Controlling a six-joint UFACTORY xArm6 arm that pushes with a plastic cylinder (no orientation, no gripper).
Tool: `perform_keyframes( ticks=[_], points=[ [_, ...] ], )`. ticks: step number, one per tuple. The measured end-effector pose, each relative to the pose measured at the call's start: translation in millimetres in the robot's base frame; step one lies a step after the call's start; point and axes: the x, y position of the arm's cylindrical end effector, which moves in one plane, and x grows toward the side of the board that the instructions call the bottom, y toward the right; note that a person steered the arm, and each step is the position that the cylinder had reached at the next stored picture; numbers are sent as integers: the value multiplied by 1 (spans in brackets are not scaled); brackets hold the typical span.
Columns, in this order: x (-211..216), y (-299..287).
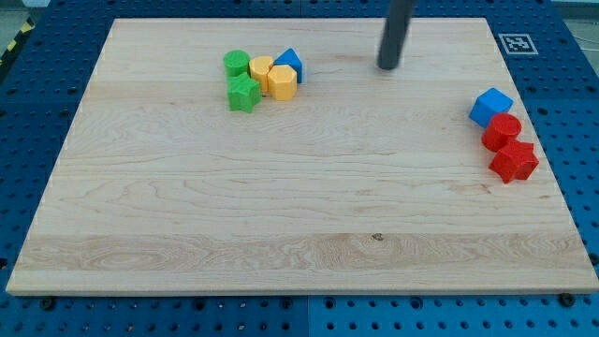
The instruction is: Slide the blue triangle above the blue cube
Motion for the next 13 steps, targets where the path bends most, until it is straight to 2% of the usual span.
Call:
perform_keyframes(
  ticks=[2,3,4,6,7,9,12,13],
  points=[
    [-45,-120],
    [-44,-164],
    [-39,-174],
    [-7,-132],
    [-4,-156],
    [17,-142],
    [27,-114],
    [27,-89]
  ],
)
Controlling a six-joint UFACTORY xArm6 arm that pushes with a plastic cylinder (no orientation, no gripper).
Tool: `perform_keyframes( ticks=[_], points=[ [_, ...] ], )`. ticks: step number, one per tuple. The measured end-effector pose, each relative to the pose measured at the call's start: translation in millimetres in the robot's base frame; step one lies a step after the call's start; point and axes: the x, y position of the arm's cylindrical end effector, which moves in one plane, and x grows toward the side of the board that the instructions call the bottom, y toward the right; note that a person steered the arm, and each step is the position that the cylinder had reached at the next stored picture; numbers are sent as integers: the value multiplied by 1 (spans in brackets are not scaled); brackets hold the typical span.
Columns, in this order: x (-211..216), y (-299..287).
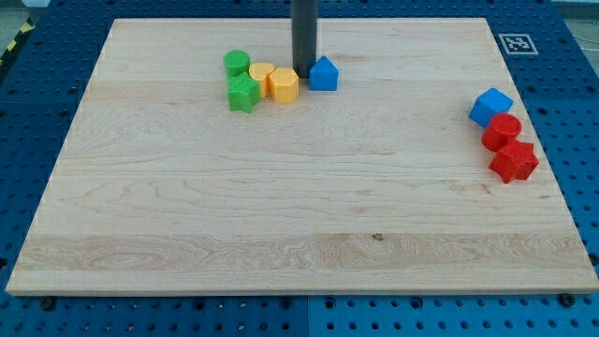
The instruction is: Slide the blue triangle above the blue cube
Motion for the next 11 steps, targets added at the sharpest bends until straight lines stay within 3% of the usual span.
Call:
perform_keyframes(
  ticks=[2,5,8,11],
  points=[
    [6,3],
    [57,21],
    [-1,31],
    [20,51]
  ],
)
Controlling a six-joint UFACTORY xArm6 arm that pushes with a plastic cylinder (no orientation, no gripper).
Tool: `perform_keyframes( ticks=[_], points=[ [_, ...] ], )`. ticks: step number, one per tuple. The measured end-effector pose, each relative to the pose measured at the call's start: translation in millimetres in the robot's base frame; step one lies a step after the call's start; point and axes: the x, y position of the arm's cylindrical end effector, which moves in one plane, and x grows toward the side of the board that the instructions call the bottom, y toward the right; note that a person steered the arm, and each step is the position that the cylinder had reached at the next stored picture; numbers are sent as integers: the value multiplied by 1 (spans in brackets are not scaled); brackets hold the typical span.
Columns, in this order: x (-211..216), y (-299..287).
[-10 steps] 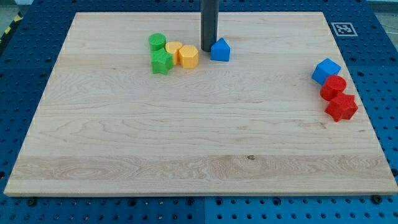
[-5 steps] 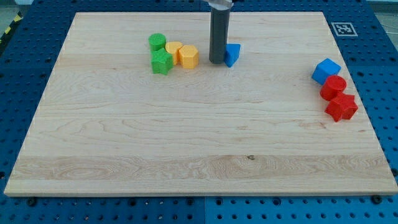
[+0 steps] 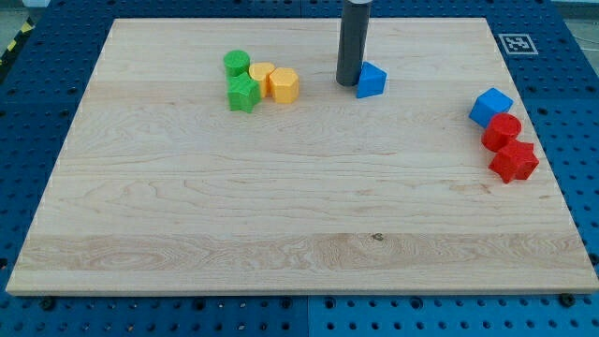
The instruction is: Slide the blue triangle above the blue cube
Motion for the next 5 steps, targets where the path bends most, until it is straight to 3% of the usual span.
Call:
perform_keyframes(
  ticks=[2,5],
  points=[
    [1,41],
    [33,55]
  ],
)
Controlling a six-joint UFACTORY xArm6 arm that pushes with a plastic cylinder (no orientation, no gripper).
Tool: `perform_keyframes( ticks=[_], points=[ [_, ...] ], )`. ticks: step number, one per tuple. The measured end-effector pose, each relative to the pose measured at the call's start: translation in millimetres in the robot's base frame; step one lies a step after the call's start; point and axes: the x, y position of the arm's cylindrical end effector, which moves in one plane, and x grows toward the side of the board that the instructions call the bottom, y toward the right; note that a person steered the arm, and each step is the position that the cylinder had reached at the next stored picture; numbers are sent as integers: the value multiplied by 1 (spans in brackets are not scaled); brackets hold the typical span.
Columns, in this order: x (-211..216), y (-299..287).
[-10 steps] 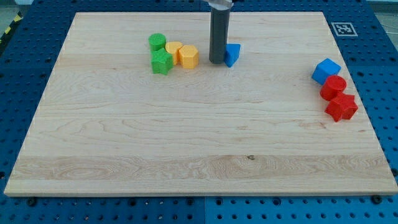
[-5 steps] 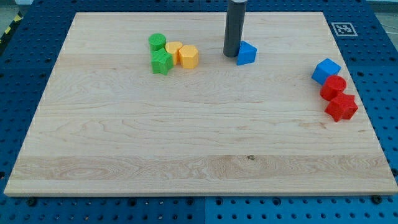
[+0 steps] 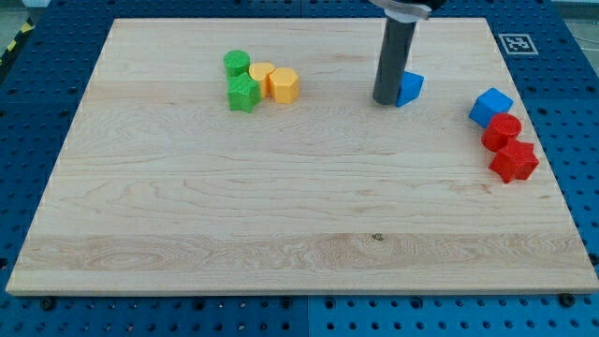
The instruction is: Slide the blue triangle above the blue cube
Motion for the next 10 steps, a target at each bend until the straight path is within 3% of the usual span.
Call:
perform_keyframes(
  ticks=[5,10],
  points=[
    [-35,22],
    [-37,71]
  ],
)
